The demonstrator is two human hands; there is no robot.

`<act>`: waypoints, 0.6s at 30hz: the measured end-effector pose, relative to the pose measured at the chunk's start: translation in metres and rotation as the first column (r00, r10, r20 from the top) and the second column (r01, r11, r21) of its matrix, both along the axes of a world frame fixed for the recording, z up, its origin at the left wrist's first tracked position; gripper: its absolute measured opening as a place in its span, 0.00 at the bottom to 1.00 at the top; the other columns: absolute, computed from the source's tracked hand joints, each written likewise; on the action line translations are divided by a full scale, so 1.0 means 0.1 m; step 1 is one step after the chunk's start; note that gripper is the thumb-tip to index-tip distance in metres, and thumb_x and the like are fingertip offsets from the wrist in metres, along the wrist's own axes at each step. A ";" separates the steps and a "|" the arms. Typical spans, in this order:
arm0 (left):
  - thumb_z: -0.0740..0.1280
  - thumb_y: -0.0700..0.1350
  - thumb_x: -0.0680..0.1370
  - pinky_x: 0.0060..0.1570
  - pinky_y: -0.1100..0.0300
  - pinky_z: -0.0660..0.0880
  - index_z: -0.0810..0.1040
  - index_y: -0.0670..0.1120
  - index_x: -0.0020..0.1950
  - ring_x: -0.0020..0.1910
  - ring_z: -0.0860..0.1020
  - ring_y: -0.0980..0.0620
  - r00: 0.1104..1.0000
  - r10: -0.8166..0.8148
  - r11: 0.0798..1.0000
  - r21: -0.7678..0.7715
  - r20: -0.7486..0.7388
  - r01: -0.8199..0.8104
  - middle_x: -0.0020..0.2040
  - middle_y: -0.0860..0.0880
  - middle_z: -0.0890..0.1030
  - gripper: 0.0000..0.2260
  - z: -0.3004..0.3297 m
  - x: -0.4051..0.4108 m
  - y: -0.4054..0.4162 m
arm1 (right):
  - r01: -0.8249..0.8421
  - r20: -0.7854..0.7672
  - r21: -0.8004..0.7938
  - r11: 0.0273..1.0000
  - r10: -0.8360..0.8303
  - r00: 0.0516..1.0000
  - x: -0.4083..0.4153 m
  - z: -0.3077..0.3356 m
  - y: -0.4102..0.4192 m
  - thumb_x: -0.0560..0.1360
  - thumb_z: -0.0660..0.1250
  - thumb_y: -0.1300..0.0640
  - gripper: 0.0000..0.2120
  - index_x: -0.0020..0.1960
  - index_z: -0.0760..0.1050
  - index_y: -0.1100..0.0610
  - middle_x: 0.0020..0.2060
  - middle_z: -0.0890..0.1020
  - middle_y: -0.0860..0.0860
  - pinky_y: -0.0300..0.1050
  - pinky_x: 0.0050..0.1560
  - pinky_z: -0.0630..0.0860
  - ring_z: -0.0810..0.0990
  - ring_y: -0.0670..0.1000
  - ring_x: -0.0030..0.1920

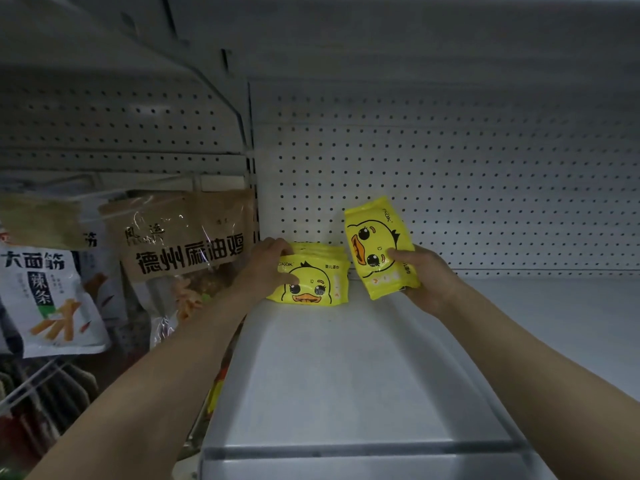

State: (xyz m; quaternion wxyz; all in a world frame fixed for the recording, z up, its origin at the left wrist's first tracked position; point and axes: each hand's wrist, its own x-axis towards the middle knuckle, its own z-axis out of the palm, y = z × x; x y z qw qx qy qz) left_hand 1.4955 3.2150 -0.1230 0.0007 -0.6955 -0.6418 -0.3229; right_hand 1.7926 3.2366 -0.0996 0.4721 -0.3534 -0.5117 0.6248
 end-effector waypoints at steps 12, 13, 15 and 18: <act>0.73 0.53 0.73 0.62 0.53 0.69 0.74 0.45 0.66 0.62 0.71 0.48 0.985 -0.064 0.968 0.249 0.161 0.022 0.62 0.46 0.75 0.24 -0.10 -0.02 -0.22 | -0.069 0.488 0.096 0.993 0.014 0.873 -0.25 0.02 -0.06 0.74 0.72 0.62 0.16 0.60 0.76 0.59 0.52 0.84 0.56 0.48 0.46 0.80 0.84 0.56 0.49; 0.72 0.55 0.74 0.62 0.53 0.69 0.73 0.46 0.66 0.63 0.70 0.48 0.980 -0.070 0.962 0.274 0.187 0.016 0.62 0.47 0.75 0.24 -0.10 -0.02 -0.27 | -0.098 0.562 0.119 0.988 0.014 0.827 -0.32 0.03 -0.08 0.74 0.72 0.61 0.16 0.60 0.75 0.58 0.51 0.83 0.54 0.44 0.43 0.79 0.83 0.53 0.48; 0.70 0.58 0.74 0.62 0.55 0.67 0.73 0.49 0.67 0.63 0.69 0.51 0.973 -0.091 0.955 0.297 0.211 0.025 0.62 0.49 0.74 0.25 -0.10 -0.04 -0.35 | -0.172 0.676 0.161 0.972 0.019 0.737 -0.48 0.04 -0.11 0.74 0.73 0.60 0.17 0.61 0.74 0.55 0.51 0.79 0.50 0.40 0.40 0.77 0.80 0.49 0.48; 0.71 0.62 0.72 0.62 0.56 0.66 0.72 0.54 0.68 0.64 0.68 0.52 0.975 -0.138 0.959 0.268 0.173 0.088 0.61 0.54 0.72 0.28 -0.15 -0.10 -0.41 | -0.280 0.782 0.214 0.936 0.008 0.623 -0.71 0.01 -0.09 0.73 0.74 0.57 0.19 0.62 0.74 0.53 0.55 0.77 0.50 0.44 0.50 0.78 0.78 0.51 0.56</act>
